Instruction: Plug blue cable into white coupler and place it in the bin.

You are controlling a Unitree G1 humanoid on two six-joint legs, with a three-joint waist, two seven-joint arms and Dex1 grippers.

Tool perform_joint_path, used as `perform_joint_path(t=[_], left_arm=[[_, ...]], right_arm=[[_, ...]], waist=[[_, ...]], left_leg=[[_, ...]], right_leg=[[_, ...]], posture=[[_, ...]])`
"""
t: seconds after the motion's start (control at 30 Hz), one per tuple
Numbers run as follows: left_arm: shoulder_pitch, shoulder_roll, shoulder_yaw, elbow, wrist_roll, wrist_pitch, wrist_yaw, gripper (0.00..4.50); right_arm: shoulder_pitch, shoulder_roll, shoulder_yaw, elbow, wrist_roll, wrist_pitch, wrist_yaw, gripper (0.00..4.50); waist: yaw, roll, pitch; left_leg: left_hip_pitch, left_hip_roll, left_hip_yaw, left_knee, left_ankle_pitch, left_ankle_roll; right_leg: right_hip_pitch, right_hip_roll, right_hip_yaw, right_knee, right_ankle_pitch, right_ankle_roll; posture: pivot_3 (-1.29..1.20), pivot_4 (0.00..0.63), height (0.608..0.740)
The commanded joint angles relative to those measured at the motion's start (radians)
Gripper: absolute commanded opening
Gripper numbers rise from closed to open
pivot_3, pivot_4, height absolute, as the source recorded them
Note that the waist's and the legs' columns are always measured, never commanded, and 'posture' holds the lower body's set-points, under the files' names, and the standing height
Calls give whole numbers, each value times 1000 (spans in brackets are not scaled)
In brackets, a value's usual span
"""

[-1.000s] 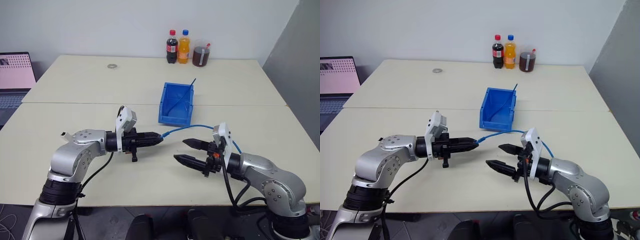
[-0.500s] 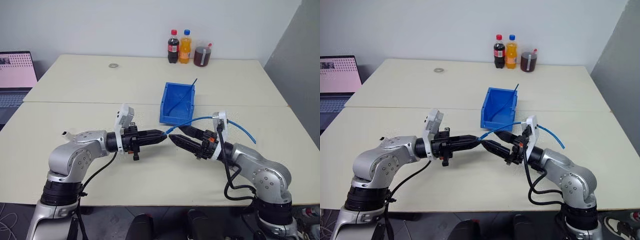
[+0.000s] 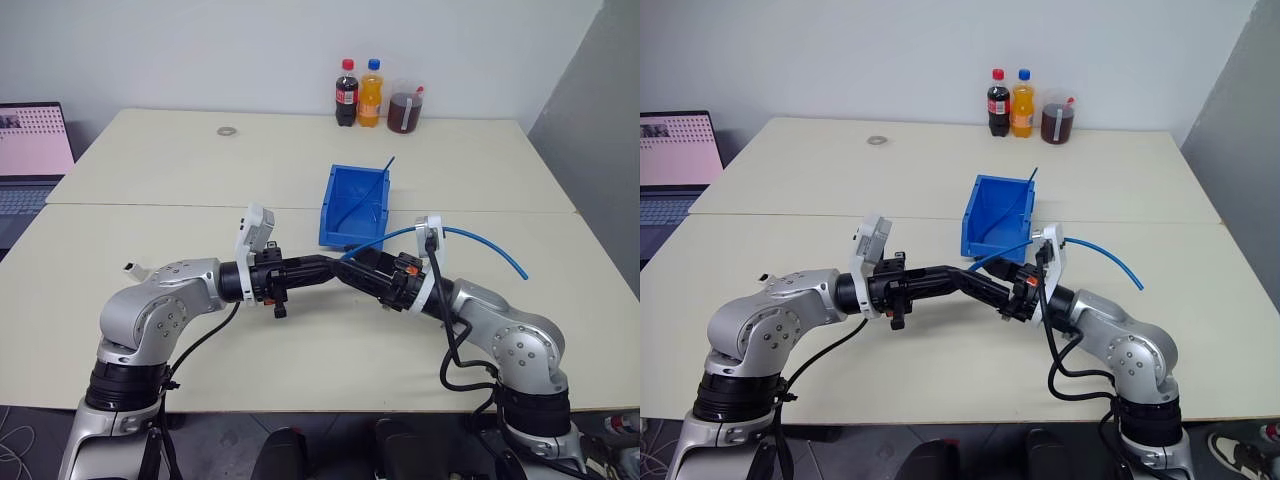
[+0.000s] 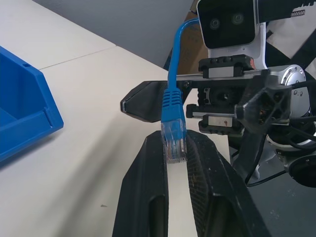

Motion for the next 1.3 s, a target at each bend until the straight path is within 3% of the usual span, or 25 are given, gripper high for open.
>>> perform_joint_path(t=[0.03, 0.3, 0.43, 0.77, 0.83, 1.1, 1.3], left_arm=[[-7, 10, 12, -32, -18, -12, -11, 250], [-17, 3, 10, -36, -27, -8, -9, 250], [-18, 4, 6, -38, -33, -10, -10, 250], [-21, -3, -21, -8, 34, -77, 2, 250], [-17, 8, -39, -1, 63, -96, -8, 950], [0, 16, -43, -18, 99, -115, 3, 2627], [62, 35, 32, -82, 86, -90, 88, 3925]], right_arm=[[-15, -2, -14, -10, 43, -16, 6, 2865], [-18, -14, 4, -8, 57, -12, 11, 834], [-20, -14, 2, -4, 60, -13, 10, 124], [-27, -16, -3, 1, 70, -11, 12, 116], [-28, -18, -3, 1, 70, -11, 13, 116], [-24, -38, 11, 7, 46, -28, 27, 110], [-21, -71, 27, 27, 5, -55, 56, 110]], waist=[[0, 0, 0], [0, 0, 0], [0, 0, 0], [0, 0, 0], [0, 0, 0], [0, 0, 0], [-1, 0, 0]], left_leg=[[0, 0, 0, 0, 0, 0], [0, 0, 0, 0, 0, 0], [0, 0, 0, 0, 0, 0], [0, 0, 0, 0, 0, 0], [0, 0, 0, -1, 0, 0], [0, 0, 0, -1, 0, 0], [0, 0, 1, -2, 0, 0]], right_leg=[[0, 0, 0, 0, 0, 0], [0, 0, 0, 0, 0, 0], [0, 0, 0, 0, 0, 0], [0, 0, 0, 0, 0, 0], [0, 0, 0, -1, 0, 0], [0, 0, 1, -1, 0, 0], [-1, 0, 1, -1, 0, 0]], posture=[[0, 150, 740], [0, 150, 740], [0, 150, 740], [0, 150, 740], [0, 150, 740], [0, 150, 740], [0, 150, 740]])
